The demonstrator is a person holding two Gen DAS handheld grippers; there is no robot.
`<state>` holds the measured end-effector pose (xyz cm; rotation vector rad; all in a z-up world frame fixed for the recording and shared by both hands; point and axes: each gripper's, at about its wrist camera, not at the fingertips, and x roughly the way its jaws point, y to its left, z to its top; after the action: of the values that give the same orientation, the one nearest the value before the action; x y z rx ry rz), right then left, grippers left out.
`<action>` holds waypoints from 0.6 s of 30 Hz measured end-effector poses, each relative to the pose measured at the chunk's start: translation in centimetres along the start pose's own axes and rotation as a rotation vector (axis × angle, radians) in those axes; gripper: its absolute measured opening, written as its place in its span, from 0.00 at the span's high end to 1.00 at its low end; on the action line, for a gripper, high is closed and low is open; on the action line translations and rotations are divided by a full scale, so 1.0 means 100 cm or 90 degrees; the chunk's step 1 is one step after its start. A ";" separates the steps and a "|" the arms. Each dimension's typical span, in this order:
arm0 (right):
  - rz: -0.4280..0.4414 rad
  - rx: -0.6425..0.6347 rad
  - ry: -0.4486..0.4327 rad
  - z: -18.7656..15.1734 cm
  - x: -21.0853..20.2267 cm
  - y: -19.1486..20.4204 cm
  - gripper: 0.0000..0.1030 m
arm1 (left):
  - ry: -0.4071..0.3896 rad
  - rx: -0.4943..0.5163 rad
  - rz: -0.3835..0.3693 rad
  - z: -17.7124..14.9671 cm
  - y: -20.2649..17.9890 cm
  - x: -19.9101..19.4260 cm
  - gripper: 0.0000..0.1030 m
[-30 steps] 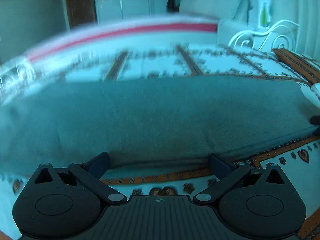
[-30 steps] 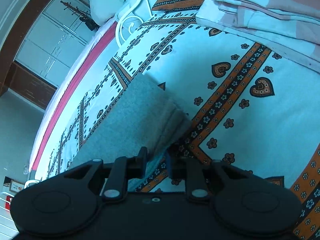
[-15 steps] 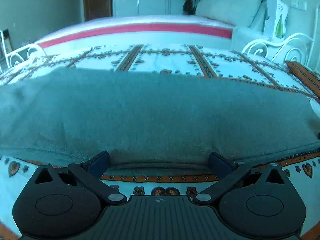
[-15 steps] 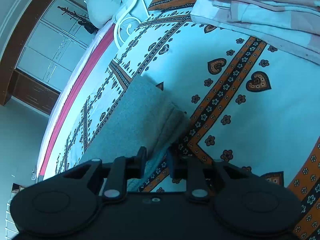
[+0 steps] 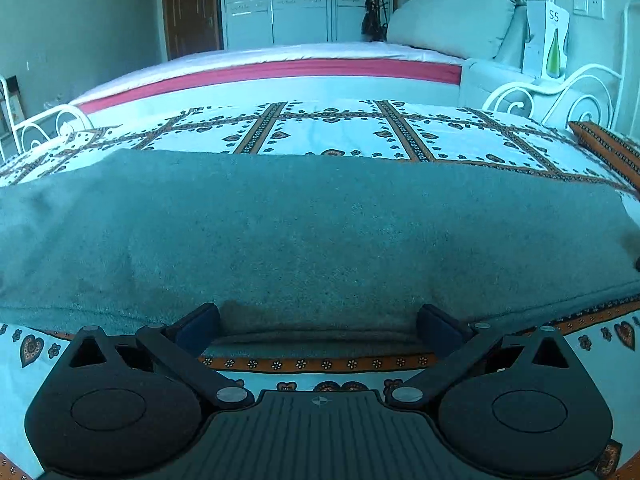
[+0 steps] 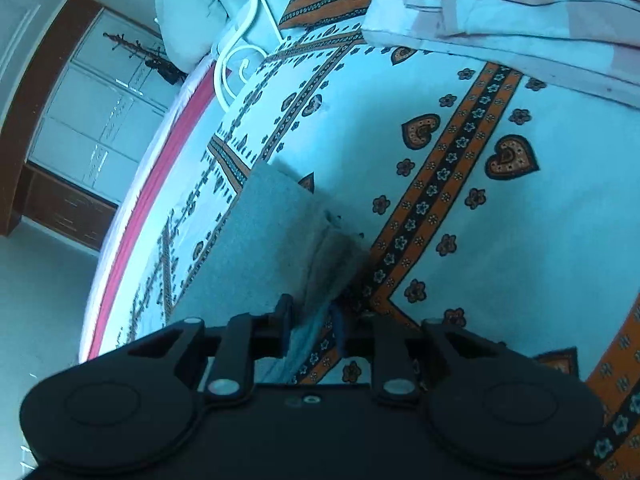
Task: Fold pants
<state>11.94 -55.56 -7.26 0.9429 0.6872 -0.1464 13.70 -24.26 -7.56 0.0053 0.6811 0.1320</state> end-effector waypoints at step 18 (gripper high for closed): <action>0.190 -0.525 0.021 -0.190 0.008 0.283 0.97 | -0.077 -0.137 0.131 0.052 0.374 -0.050 0.00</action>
<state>14.87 -23.67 4.47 0.2414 0.5516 0.3977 8.64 12.36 1.40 -0.1235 0.5415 0.3993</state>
